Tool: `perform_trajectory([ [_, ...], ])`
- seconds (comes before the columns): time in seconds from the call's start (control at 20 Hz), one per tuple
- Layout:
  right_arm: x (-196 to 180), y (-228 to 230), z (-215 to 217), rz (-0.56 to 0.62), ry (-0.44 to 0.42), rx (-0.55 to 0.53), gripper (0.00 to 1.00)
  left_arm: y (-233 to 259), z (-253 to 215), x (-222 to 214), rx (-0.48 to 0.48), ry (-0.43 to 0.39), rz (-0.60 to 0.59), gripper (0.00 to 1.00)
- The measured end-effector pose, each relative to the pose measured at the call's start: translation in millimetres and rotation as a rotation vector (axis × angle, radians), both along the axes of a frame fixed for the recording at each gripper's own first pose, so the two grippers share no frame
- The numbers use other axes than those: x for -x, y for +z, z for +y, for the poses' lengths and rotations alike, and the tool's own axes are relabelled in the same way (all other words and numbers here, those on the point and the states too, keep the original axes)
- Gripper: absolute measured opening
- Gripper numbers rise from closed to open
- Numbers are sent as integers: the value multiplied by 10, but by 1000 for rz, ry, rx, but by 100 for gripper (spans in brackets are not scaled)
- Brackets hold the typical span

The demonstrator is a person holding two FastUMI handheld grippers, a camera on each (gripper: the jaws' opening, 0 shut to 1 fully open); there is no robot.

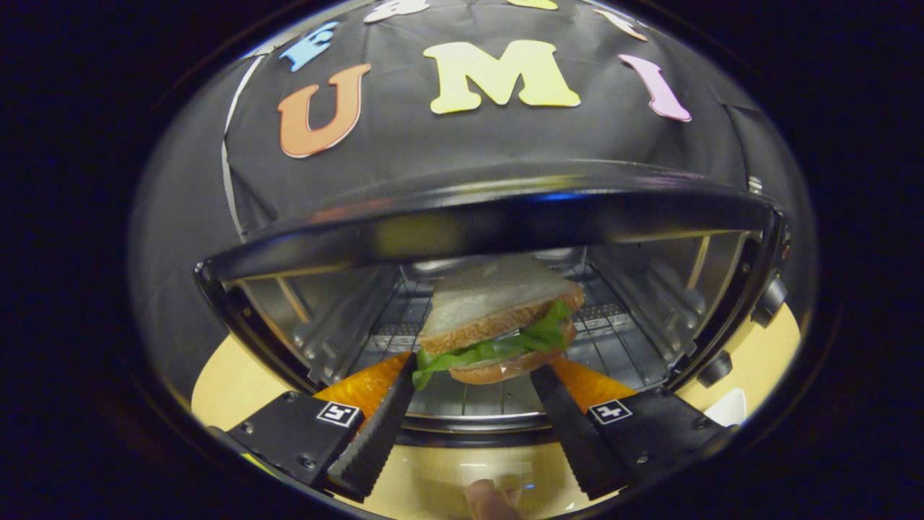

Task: Open the electric oven with the left hand, put the food in, and close the electric oven.

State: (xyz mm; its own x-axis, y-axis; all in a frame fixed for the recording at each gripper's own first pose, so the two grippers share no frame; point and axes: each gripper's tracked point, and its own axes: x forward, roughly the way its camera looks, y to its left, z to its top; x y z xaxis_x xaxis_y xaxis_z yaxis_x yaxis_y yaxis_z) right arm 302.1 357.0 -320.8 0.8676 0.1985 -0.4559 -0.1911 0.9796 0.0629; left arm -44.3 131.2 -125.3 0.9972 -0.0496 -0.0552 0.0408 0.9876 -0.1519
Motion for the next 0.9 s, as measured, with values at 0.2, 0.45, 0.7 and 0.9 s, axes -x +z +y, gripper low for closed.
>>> perform_trajectory([
  [0.2,162,16,-15,20,26,5,100,48,-62,-1,-25,-7,-13,91],
  [0.45,350,5,-57,62,55,-17,100,16,-80,14,-26,-10,-7,91],
  [0.7,553,17,-83,111,90,-46,100,-30,-66,19,-13,-3,7,91],
  [0.9,759,-1,-129,167,129,-73,100,-51,-81,21,-9,-4,13,91],
])
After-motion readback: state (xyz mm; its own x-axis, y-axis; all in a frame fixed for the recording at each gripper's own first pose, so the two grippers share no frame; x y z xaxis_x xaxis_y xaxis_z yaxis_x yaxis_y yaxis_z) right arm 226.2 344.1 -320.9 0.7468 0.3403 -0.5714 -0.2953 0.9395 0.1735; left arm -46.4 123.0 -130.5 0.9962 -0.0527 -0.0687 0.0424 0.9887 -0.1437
